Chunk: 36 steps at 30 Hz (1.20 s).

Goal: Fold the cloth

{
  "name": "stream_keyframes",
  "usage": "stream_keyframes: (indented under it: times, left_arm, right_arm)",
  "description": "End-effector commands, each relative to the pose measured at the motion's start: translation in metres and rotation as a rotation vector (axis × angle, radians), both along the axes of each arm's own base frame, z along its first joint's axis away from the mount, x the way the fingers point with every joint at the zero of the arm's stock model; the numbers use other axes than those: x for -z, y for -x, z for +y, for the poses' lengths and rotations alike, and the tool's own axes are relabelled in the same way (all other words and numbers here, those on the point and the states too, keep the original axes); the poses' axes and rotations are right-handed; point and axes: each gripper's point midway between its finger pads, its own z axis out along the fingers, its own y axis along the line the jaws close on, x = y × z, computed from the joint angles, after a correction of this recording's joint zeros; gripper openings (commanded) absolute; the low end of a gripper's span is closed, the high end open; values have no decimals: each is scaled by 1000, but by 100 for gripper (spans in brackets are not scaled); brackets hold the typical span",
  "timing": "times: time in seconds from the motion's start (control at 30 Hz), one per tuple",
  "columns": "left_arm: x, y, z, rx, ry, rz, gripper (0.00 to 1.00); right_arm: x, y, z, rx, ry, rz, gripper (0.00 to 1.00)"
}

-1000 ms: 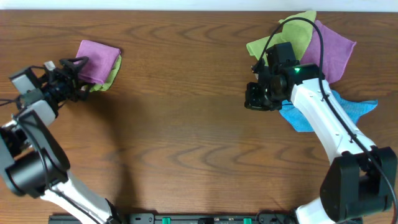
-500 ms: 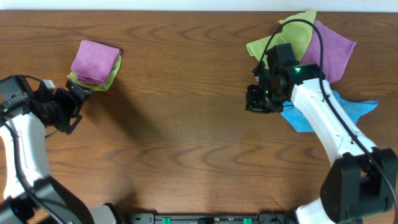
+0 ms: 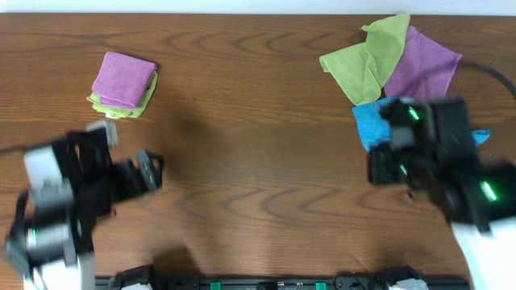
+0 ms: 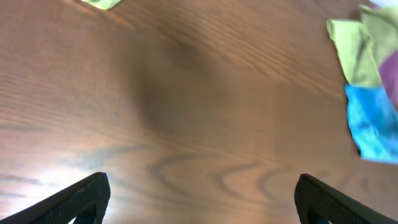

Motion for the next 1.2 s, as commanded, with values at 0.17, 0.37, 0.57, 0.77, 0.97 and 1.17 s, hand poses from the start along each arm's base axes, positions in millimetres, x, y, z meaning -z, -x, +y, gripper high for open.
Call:
stream_keyframes:
  times: [0.17, 0.37, 0.57, 0.77, 0.97, 1.17]
  left_arm:
    - [-18, 90, -32, 188, -137, -215, 96]
    - [-7, 110, -45, 255, -105, -214, 96]
    - [-4, 112, -44, 110, 25, -136, 96]
    - [-2, 114, -44, 109, 24, -127, 96]
    - [-2, 116, -47, 138, 23, -129, 96]
    - [3, 123, -37, 215, -102, -151, 96]
  right_arm:
    - [-19, 88, -22, -42, -10, -291, 2]
    - [-7, 116, -28, 14, -79, -377, 64]
    - [-11, 114, -28, 84, -147, -371, 99]
    - [-11, 114, -28, 83, -148, -371, 99]
    - [-11, 114, -28, 83, -148, -371, 99]
    - [-11, 114, -28, 83, -148, -371, 99]
